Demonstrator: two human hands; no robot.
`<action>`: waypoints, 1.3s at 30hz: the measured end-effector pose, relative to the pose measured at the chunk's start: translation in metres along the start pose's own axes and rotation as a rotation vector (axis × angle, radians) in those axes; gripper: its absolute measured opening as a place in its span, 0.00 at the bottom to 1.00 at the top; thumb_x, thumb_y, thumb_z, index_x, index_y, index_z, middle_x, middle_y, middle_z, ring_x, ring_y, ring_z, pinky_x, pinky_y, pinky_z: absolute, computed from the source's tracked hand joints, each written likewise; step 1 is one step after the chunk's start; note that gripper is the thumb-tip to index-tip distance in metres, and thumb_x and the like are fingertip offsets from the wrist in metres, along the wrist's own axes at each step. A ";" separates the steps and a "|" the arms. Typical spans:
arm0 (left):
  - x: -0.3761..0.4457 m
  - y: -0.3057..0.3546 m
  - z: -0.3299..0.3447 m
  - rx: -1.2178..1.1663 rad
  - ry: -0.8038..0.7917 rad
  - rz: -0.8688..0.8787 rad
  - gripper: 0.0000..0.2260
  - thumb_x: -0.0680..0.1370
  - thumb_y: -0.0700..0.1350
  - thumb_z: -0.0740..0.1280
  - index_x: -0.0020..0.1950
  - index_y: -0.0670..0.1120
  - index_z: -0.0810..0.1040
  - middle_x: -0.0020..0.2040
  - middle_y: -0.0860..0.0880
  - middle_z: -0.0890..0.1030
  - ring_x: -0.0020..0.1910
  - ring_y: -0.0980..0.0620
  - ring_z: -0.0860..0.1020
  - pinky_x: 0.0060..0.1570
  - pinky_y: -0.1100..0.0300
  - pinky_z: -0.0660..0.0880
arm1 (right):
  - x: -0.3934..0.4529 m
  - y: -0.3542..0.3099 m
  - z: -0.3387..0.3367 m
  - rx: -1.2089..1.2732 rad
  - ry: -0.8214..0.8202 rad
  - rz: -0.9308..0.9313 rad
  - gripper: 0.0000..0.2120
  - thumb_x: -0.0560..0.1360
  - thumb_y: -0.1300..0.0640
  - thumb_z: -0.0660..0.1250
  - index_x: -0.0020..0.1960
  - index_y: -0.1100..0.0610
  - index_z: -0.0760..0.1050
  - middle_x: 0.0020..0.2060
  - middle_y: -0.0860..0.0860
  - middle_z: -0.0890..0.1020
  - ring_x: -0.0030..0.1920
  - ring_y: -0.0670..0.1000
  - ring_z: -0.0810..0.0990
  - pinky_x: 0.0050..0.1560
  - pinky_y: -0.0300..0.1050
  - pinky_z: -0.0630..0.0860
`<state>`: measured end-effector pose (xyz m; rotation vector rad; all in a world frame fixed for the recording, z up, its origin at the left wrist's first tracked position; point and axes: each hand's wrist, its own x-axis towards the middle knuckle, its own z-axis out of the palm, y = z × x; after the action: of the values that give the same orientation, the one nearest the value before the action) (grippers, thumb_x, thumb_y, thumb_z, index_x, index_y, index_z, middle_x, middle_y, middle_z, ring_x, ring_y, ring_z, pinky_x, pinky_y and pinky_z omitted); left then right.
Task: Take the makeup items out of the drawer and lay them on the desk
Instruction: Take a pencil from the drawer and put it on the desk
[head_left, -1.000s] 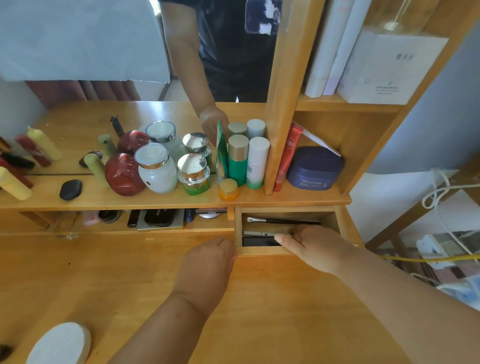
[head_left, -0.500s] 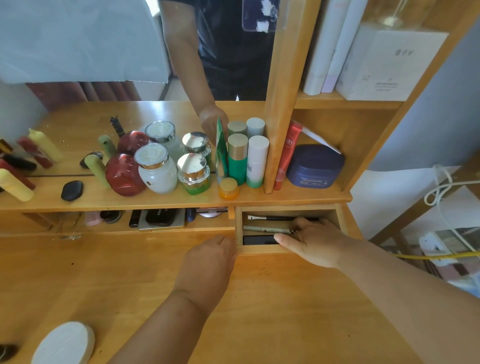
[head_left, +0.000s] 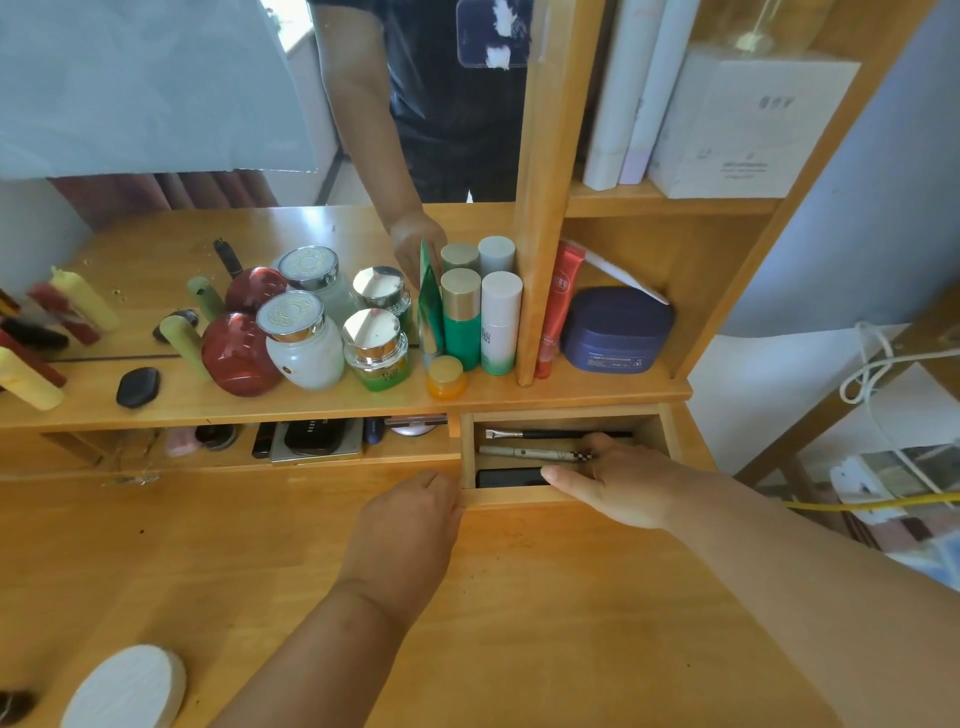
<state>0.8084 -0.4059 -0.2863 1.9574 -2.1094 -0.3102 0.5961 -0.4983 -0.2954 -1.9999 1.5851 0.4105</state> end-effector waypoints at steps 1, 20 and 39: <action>0.000 0.000 0.000 -0.004 0.003 -0.003 0.09 0.79 0.48 0.58 0.57 0.50 0.73 0.53 0.53 0.78 0.49 0.53 0.77 0.47 0.61 0.73 | -0.001 -0.001 -0.001 -0.006 -0.001 0.013 0.56 0.55 0.18 0.35 0.70 0.51 0.63 0.66 0.47 0.69 0.65 0.54 0.68 0.65 0.51 0.66; 0.001 0.004 -0.003 0.003 0.008 -0.045 0.15 0.76 0.54 0.62 0.60 0.51 0.73 0.54 0.53 0.79 0.51 0.54 0.77 0.50 0.60 0.76 | -0.042 0.005 -0.028 -0.173 0.115 -0.187 0.62 0.51 0.18 0.29 0.62 0.56 0.73 0.67 0.43 0.62 0.68 0.52 0.60 0.68 0.51 0.62; 0.038 0.020 -0.025 -0.809 -0.147 -0.267 0.08 0.75 0.42 0.67 0.52 0.50 0.81 0.41 0.54 0.82 0.41 0.57 0.79 0.41 0.67 0.74 | -0.076 0.013 -0.021 0.114 0.232 -0.385 0.45 0.66 0.26 0.42 0.69 0.55 0.67 0.66 0.39 0.61 0.64 0.39 0.64 0.61 0.38 0.62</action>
<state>0.7950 -0.4422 -0.2549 1.7093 -1.4182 -1.1721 0.5623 -0.4527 -0.2393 -2.2586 1.2724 -0.0610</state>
